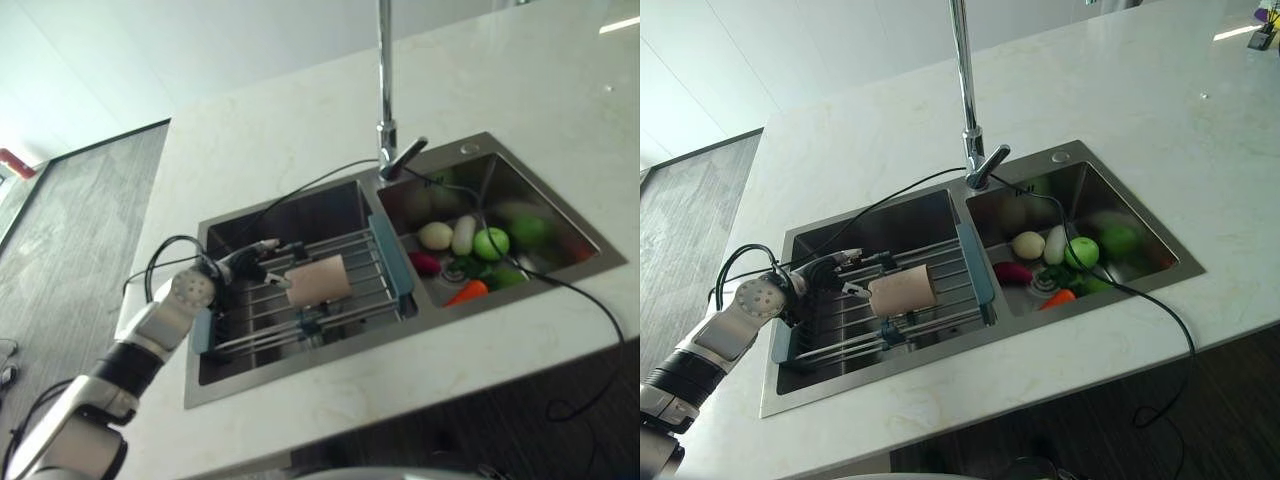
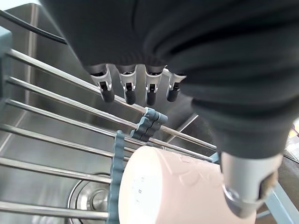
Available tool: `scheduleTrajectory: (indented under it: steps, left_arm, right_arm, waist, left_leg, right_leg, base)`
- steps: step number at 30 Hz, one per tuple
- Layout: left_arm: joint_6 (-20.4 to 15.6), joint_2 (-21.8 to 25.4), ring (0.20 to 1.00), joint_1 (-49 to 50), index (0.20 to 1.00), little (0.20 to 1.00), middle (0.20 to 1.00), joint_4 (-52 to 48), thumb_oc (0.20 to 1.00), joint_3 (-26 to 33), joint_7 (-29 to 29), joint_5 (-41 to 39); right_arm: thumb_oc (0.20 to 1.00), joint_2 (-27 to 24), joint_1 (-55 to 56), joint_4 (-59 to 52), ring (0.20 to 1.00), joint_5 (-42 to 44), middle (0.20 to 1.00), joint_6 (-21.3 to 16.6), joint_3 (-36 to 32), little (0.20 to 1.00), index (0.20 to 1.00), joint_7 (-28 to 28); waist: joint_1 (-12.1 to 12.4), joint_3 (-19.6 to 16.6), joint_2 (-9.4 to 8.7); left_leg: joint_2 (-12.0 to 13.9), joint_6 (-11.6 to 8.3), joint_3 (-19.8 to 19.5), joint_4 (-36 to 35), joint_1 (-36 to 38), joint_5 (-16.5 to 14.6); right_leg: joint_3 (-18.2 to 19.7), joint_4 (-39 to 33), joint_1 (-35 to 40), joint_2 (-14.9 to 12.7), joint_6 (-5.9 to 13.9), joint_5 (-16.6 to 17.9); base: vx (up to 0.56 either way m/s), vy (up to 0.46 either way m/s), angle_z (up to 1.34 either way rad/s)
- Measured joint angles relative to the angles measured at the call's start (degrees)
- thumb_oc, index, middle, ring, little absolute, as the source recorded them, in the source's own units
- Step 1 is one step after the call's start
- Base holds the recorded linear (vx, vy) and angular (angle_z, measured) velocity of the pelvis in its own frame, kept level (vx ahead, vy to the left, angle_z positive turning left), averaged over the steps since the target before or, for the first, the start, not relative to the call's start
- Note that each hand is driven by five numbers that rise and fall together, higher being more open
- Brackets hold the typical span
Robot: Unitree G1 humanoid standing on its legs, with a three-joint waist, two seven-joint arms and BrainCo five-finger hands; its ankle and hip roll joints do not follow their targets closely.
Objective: Place the dishes in the dishwasher.
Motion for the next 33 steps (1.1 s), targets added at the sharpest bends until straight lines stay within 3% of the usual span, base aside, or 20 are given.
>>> scheduleTrajectory:
  steps: [4, 19, 33]
  left_arm:
    - [-0.61, -0.01, 1.000, -0.17, 1.000, 1.000, 1.000, -0.63, 1.000, 0.00, -0.35, 0.00]
    - [-0.61, -0.02, 1.000, -0.60, 1.000, 1.000, 1.000, -2.74, 1.000, -0.09, -2.78, -0.01]
    - [-0.52, -0.02, 1.000, -1.28, 1.000, 1.000, 1.000, -3.19, 1.000, -2.82, -4.60, -0.01]
  right_arm:
    - [1.000, -0.99, 0.11, -1.70, 1.000, 0.02, 1.000, 0.06, -0.22, 1.000, 1.000, 0.00]
    - [1.000, -1.29, -0.03, -2.07, 1.000, 0.17, 1.000, 0.31, -2.33, 1.000, 1.000, -0.54]
    - [1.000, -1.40, -0.13, -3.26, 1.000, 2.31, 1.000, 1.19, -2.40, 1.000, 1.000, -0.83]
  waist:
    - [-0.31, 0.79, 1.26]
    - [-1.04, 3.58, 1.41]
    - [-1.90, 4.65, 3.34]
  left_leg:
    - [-0.07, 0.01, 0.10, 0.04, -0.76, 0.02]
    - [-0.97, 0.37, 1.35, 0.34, -0.53, -0.22]
    - [-1.15, 0.42, 1.56, 0.34, -0.78, -0.26]
  right_leg:
    - [0.14, 0.03, -0.88, -0.04, 0.02, 0.23]
    - [1.02, 0.32, -0.96, -0.95, 0.28, 0.49]
    - [1.56, 0.32, -1.83, -1.16, 0.65, 0.59]
  base:
    - [0.00, 0.000, 0.00]
    - [0.01, 0.002, -0.02]
    - [0.00, 0.003, -0.01]
